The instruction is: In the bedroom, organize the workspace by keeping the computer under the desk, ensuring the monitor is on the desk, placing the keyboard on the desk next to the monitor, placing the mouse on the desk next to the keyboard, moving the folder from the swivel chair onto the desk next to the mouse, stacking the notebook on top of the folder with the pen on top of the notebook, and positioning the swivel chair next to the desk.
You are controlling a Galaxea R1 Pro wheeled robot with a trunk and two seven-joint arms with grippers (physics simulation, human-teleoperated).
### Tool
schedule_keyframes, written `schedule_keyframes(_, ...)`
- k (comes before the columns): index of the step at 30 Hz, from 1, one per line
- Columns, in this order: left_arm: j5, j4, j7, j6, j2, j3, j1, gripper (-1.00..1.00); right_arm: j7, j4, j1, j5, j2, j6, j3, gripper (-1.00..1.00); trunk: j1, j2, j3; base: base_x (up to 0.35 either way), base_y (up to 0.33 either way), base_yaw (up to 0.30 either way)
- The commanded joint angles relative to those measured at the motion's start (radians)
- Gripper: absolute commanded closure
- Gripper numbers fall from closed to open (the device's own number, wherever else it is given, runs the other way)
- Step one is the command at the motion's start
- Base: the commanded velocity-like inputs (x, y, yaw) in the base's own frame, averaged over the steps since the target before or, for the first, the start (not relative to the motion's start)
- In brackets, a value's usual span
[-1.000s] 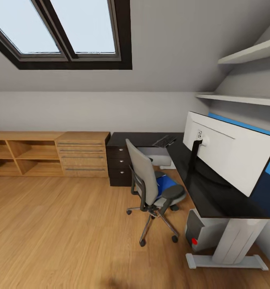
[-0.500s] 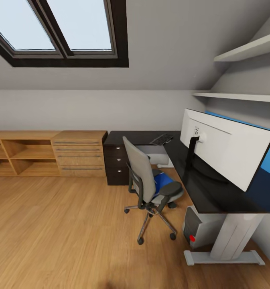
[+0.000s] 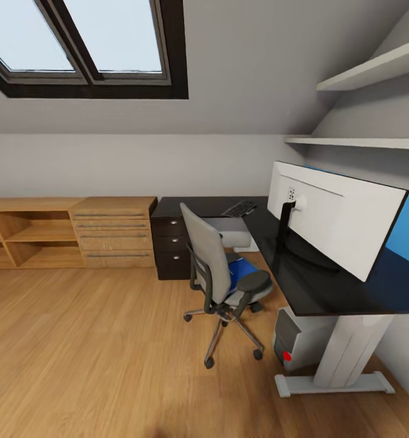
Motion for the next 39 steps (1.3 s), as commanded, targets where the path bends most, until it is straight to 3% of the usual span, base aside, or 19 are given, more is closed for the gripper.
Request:
schedule_keyframes(1,0.003,-0.002,0.003,-0.002,0.0,-0.002,0.0,-1.0,-0.012,0.001,-0.001,0.007,0.0,0.002,0.0,-1.0,0.004,-0.008,-0.004,0.0,0.0,-0.002)
schedule_keyframes(13,0.001,0.024,0.006,0.008,-0.003,-0.004,0.0,-1.0,-0.013,0.0,-0.001,0.002,-0.001,-0.003,-0.007,-1.0,0.05,-0.092,-0.042,0.0,0.0,0.0)
schedule_keyframes(17,0.003,-0.104,0.008,0.048,0.002,0.002,0.0,-1.0,-0.013,-0.009,-0.002,0.005,-0.009,0.001,-0.008,-1.0,0.065,-0.12,-0.054,0.0,0.0,0.0)
schedule_keyframes(21,0.002,-0.223,0.028,0.185,0.001,0.003,0.001,-1.0,-0.021,-0.03,-0.035,0.005,-0.006,0.012,-0.008,-1.0,0.081,-0.148,-0.067,0.0,0.0,0.0)
schedule_keyframes(22,0.003,-0.344,0.058,0.68,-0.042,-0.001,-0.136,-1.0,-0.151,-0.046,-0.222,0.005,0.008,0.15,-0.007,-1.0,0.084,-0.155,-0.07,0.0,0.0,0.0)
schedule_keyframes(24,0.003,-0.35,0.057,0.803,-0.077,-0.001,-0.237,-1.0,-0.163,-0.046,-0.307,0.005,0.011,0.239,-0.006,-1.0,0.092,-0.169,-0.076,0.0,0.0,0.0)
schedule_keyframes(25,0.003,-0.352,0.057,0.877,-0.101,-0.002,-0.31,-1.0,-0.166,-0.047,-0.384,-0.001,0.01,0.335,-0.007,-1.0,0.096,-0.176,-0.079,0.0,0.0,0.0)
schedule_keyframes(29,0.003,-0.336,0.057,0.942,-0.125,-0.007,-0.375,-1.0,-0.154,-0.046,-0.483,-0.031,0.009,0.455,-0.007,-1.0,0.111,-0.204,-0.092,0.0,0.0,0.0)
schedule_keyframes(30,-0.007,-0.314,0.057,0.954,-0.123,-0.034,-0.391,-1.0,-0.128,-0.041,-0.511,-0.061,0.011,0.486,-0.006,-1.0,0.115,-0.211,-0.095,0.0,0.0,0.0)
schedule_keyframes(32,-0.01,-0.322,0.057,0.956,-0.115,-0.042,-0.395,-1.0,-0.12,-0.039,-0.517,-0.067,0.011,0.492,-0.002,-1.0,0.123,-0.225,-0.101,0.0,0.0,0.0)
schedule_keyframes(34,-0.013,-0.414,0.059,0.96,-0.08,-0.051,-0.399,-1.0,-0.11,-0.034,-0.523,-0.071,0.009,0.494,-0.001,-1.0,0.13,-0.239,-0.107,0.0,0.0,0.0)
schedule_keyframes(36,-0.012,-0.46,0.059,0.964,-0.075,-0.052,-0.4,-1.0,-0.108,-0.034,-0.523,-0.077,0.004,0.5,-0.004,-1.0,0.138,-0.253,-0.114,0.0,0.0,0.0)
schedule_keyframes(37,-0.009,-0.512,0.059,0.968,-0.072,-0.053,-0.392,-1.0,-0.093,-0.033,-0.524,-0.111,-0.008,0.536,-0.009,-1.0,0.142,-0.26,-0.117,0.0,0.0,0.0)
schedule_keyframes(39,-0.008,-0.52,0.059,0.968,-0.071,-0.053,-0.39,-1.0,-0.082,-0.033,-0.524,-0.125,-0.009,0.547,-0.01,-1.0,0.15,-0.274,-0.123,0.0,0.0,0.0)
